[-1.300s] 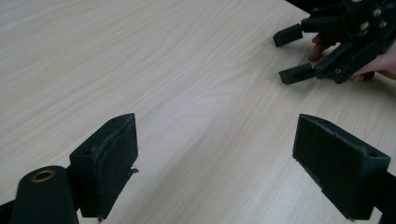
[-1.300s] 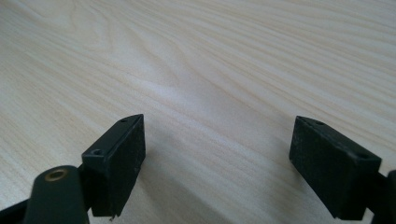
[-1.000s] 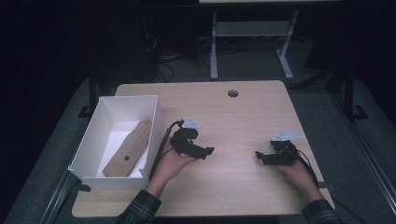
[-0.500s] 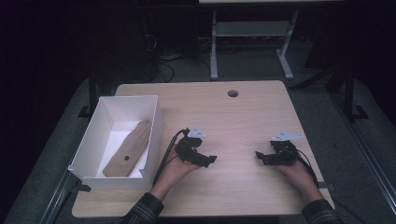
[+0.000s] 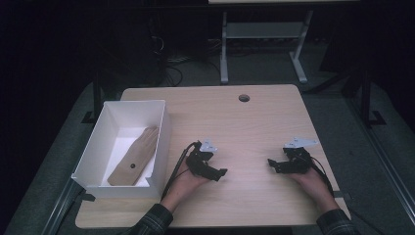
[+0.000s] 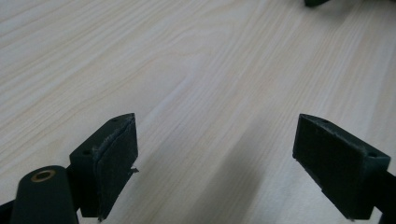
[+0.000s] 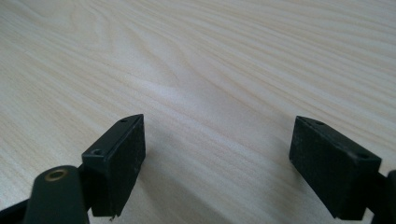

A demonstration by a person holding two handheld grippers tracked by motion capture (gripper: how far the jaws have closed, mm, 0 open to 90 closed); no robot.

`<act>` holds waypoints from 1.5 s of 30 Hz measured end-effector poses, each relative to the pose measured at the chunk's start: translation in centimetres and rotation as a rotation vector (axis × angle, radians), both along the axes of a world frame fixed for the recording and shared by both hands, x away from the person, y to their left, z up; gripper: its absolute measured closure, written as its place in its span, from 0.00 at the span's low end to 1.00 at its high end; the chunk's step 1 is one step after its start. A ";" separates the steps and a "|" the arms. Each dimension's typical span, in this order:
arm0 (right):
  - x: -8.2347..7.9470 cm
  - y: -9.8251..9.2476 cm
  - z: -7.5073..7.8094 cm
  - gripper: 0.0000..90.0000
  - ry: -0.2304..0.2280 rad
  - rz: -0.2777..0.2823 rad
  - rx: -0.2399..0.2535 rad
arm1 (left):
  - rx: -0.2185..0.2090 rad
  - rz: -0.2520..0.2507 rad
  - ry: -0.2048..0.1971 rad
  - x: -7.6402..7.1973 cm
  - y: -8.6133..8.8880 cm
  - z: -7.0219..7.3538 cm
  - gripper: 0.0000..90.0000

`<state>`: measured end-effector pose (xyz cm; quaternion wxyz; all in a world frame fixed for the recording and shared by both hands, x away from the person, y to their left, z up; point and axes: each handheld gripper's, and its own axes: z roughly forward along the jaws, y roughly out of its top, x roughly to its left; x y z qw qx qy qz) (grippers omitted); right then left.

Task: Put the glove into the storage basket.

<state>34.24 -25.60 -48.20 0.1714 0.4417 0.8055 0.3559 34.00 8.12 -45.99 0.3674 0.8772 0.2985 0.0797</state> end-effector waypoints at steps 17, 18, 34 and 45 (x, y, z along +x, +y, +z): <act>0.0 0.0 0.0 0.20 -0.003 0.007 -0.001 | 0.020 -0.026 -0.084 -0.5 0.0 -1.9 0.14; 0.0 0.0 0.0 0.20 -0.003 0.007 -0.001 | 0.020 -0.026 -0.084 -0.5 0.0 -1.9 0.14; 0.1 0.2 0.0 0.20 -0.009 0.016 -0.003 | 0.015 -0.060 -0.083 -0.7 0.0 -1.9 0.14; -0.1 0.2 0.0 0.20 -0.009 0.011 0.002 | 0.016 -0.063 -0.084 -0.7 0.0 -1.9 0.14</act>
